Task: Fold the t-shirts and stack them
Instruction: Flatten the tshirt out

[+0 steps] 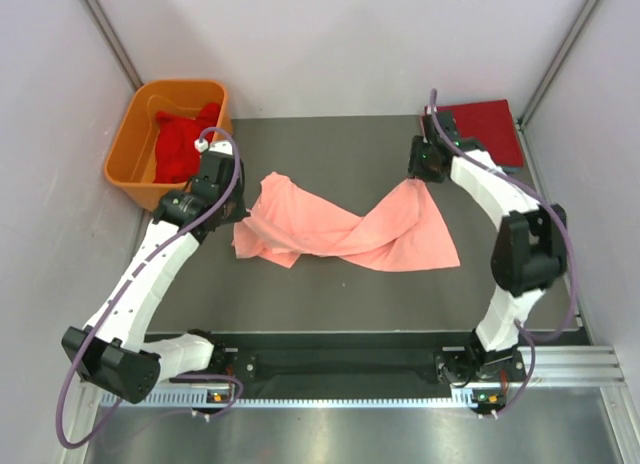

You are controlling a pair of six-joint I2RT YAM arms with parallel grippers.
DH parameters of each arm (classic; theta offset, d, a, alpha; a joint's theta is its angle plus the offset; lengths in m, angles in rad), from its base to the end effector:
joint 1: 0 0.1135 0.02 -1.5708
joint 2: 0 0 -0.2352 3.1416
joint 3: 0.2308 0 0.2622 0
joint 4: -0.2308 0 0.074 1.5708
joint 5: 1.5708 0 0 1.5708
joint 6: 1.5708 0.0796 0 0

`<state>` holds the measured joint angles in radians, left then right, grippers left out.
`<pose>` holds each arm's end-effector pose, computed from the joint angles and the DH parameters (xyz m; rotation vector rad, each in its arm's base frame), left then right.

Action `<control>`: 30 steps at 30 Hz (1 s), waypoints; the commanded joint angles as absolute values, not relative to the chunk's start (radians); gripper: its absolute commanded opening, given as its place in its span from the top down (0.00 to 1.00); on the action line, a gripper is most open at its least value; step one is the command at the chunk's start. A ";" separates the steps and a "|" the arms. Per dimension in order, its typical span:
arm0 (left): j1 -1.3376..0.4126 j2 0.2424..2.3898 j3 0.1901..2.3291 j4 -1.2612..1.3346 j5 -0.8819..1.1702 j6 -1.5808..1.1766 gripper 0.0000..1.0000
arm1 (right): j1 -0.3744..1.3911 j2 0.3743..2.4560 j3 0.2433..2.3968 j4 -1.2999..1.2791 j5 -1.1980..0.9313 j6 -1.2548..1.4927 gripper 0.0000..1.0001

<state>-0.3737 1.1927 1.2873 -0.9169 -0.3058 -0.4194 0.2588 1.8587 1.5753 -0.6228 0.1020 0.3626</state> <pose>0.2728 -0.0812 0.3061 -0.1951 2.3364 -0.0224 0.4304 0.1056 0.2047 0.1720 2.4697 0.1408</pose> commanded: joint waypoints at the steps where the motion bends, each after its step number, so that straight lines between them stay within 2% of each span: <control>1: -0.368 1.161 1.325 -0.903 -0.357 -0.403 1.00 | 0.253 1.683 1.356 -0.522 0.063 0.501 0.56; 6: -0.364 1.157 1.374 -0.940 -0.397 -0.390 1.00 | 0.201 1.609 1.097 -0.330 0.022 0.684 0.56; 14: -0.362 1.150 1.407 -0.960 -0.377 -0.396 1.00 | 0.187 1.615 0.905 -0.010 -0.071 0.848 0.51; 17: -0.362 1.146 1.404 -0.953 -0.367 -0.397 1.00 | 0.187 1.664 0.893 0.078 -0.068 0.854 0.59; 18: -0.362 1.147 1.404 -0.951 -0.368 -0.397 1.00 | 0.187 1.673 0.894 0.090 -0.063 0.851 0.66; 19: -0.362 1.149 1.408 -0.953 -0.371 -0.397 1.00 | 0.187 1.675 0.893 0.098 -0.057 0.848 0.80; 22: -0.362 1.158 1.431 -0.974 -0.397 -0.390 1.00 | 0.187 1.616 0.907 0.040 -0.003 0.793 0.93; 25: -0.362 1.152 1.447 -0.986 -0.406 -0.376 1.00 | 0.190 1.536 0.963 -0.179 0.121 0.704 0.92; 27: -0.362 1.144 1.451 -0.989 -0.393 -0.370 1.00 | 0.190 1.490 0.970 -0.299 0.159 0.644 0.95; 28: -0.362 1.141 1.451 -0.988 -0.378 -0.370 1.00 | 0.190 1.442 0.965 -0.325 0.179 0.632 1.00; 30: -0.362 1.129 1.448 -0.983 -0.290 -0.373 1.00 | 0.187 1.398 0.968 -0.423 0.205 0.604 1.00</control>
<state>-0.3672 1.1667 1.4128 -0.9775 -0.3485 -0.3893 0.1921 1.5002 0.9165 -0.2638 0.0998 0.6895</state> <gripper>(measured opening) 0.012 0.015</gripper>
